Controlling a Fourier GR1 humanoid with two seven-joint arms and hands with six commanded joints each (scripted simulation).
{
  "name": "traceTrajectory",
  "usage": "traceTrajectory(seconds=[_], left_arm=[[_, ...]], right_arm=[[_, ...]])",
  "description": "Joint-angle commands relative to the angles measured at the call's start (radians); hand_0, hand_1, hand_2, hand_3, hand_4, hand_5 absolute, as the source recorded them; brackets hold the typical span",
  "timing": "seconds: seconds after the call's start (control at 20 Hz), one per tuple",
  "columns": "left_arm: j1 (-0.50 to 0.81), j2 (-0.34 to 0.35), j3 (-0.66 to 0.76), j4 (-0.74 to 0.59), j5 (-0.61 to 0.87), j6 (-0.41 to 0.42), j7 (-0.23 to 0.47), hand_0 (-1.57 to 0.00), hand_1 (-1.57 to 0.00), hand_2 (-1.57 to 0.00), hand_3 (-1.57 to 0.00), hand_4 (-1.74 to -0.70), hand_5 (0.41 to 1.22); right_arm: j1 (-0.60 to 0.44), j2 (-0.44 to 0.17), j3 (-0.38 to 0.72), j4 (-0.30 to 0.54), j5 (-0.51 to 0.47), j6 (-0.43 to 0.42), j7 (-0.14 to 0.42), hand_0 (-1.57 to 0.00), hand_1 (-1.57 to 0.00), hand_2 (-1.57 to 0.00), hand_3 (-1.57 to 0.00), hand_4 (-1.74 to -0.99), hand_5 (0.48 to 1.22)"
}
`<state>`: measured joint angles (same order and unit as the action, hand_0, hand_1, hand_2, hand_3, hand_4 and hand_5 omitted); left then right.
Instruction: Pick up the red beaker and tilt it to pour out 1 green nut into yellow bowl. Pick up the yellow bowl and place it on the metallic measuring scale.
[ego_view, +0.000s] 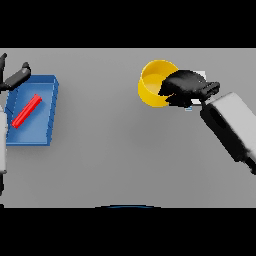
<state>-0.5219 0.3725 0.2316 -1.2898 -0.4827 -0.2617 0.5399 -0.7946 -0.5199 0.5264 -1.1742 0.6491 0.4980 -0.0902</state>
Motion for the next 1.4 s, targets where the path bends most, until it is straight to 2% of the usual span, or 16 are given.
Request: traceTrajectory(seconds=[0.0, 0.05, 0.25, 0.3, 0.35, 0.4, 0.65, 0.8, 0.85, 1.0, 1.05, 1.15, 1.2, 1.25, 1.35], left_arm=[[0.005, 0.005, 0.000, 0.004, -0.006, 0.005, -0.006, 0.00, 0.00, 0.00, 0.00, -0.80, 0.757], [0.001, 0.008, -0.001, 0.011, -0.009, 0.003, -0.007, 0.00, 0.00, 0.00, 0.00, -0.80, 0.755], [-0.010, -0.004, -0.003, 0.009, 0.000, -0.003, 0.006, 0.00, 0.00, 0.00, 0.00, -0.80, 0.753], [-0.011, -0.003, 0.004, -0.001, 0.007, -0.004, 0.015, 0.00, 0.00, 0.00, 0.00, -0.81, 0.752], [-0.003, -0.005, 0.002, -0.016, 0.005, -0.005, 0.027, 0.00, 0.00, 0.00, 0.00, -0.81, 0.755], [-0.008, -0.010, 0.000, -0.011, -0.001, 0.003, 0.040, 0.00, 0.00, 0.00, 0.00, -0.82, 0.759], [0.006, -0.008, 0.002, -0.027, -0.006, 0.006, 0.052, 0.00, 0.00, 0.00, 0.00, -0.83, 0.771], [0.002, -0.010, 0.005, -0.036, 0.006, -0.005, 0.062, 0.00, 0.00, 0.00, 0.00, -0.85, 0.780], [0.001, -0.012, 0.006, -0.029, 0.003, 0.000, 0.064, 0.00, 0.00, 0.00, 0.00, -0.85, 0.783], [0.008, -0.002, 0.007, -0.033, -0.004, -0.011, 0.070, 0.00, 0.00, 0.00, 0.00, -0.84, 0.786], [0.009, -0.007, 0.009, -0.036, 0.002, -0.009, 0.062, 0.00, 0.00, 0.00, 0.00, -0.84, 0.776], [0.013, -0.011, 0.007, -0.042, 0.004, -0.008, 0.055, 0.00, 0.00, 0.00, 0.00, -0.84, 0.771], [0.006, -0.012, 0.005, -0.036, -0.001, -0.004, 0.061, 0.00, 0.00, 0.00, 0.00, -0.84, 0.772], [-0.003, -0.011, 0.006, -0.025, -0.001, -0.003, 0.061, 0.00, 0.00, 0.00, 0.00, -0.84, 0.773], [-0.004, -0.002, 0.012, -0.012, -0.002, -0.001, 0.050, 0.00, 0.00, 0.00, 0.00, -0.84, 0.773]], right_arm=[[-0.006, -0.001, -0.001, 0.020, 0.004, -0.008, 0.012, -1.55, -1.56, -1.57, -1.41, -1.725, 1.221], [-0.022, -0.005, -0.002, 0.060, 0.016, -0.028, 0.001, -1.55, -1.56, -1.57, -1.38, -1.725, 1.221], [-0.045, -0.024, -0.004, 0.129, 0.017, -0.053, -0.026, -1.56, -1.57, -1.57, -1.27, -1.723, 1.221], [-0.051, -0.024, -0.004, 0.142, 0.015, -0.056, -0.037, -1.57, -1.55, -1.57, -1.33, -1.725, 1.221], [-0.068, -0.018, -0.009, 0.209, 0.030, -0.078, -0.033, -1.57, -1.53, -1.57, -1.38, -1.726, 1.221], [-0.068, -0.014, -0.017, 0.247, 0.034, -0.100, 0.004, -1.56, -1.50, -1.55, -1.42, -1.727, 1.221], [-0.077, -0.015, -0.027, 0.380, 0.028, -0.150, -0.028, -1.51, -1.38, -1.47, -1.52, -1.729, 1.221], [-0.083, -0.011, -0.022, 0.411, 0.029, -0.154, -0.018, -1.48, -1.31, -1.40, -1.54, -1.730, 1.221], [-0.084, -0.016, -0.020, 0.420, 0.028, -0.156, -0.038, -1.45, -1.28, -1.38, -1.55, -1.730, 1.221], [-0.090, -0.010, -0.015, 0.463, 0.037, -0.174, -0.032, -1.39, -1.20, -1.32, -1.56, -1.730, 1.221], [-0.097, -0.004, -0.013, 0.478, 0.039, -0.178, -0.035, -1.40, -1.21, -1.32, -1.56, -1.730, 1.221], [-0.108, 0.004, -0.019, 0.512, 0.032, -0.189, -0.054, -1.42, -1.23, -1.40, -1.54, -1.728, 1.221], [-0.104, 0.002, -0.022, 0.508, 0.025, -0.181, -0.056, -1.40, -1.18, -1.29, -1.54, -1.670, 1.221], [-0.107, 0.005, -0.029, 0.513, 0.021, -0.180, -0.049, -1.41, -1.15, -1.18, -1.39, -1.644, 1.221], [-0.108, 0.013, -0.035, 0.517, 0.008, -0.159, -0.021, -1.19, -0.91, -0.91, -1.10, -1.600, 1.090]])
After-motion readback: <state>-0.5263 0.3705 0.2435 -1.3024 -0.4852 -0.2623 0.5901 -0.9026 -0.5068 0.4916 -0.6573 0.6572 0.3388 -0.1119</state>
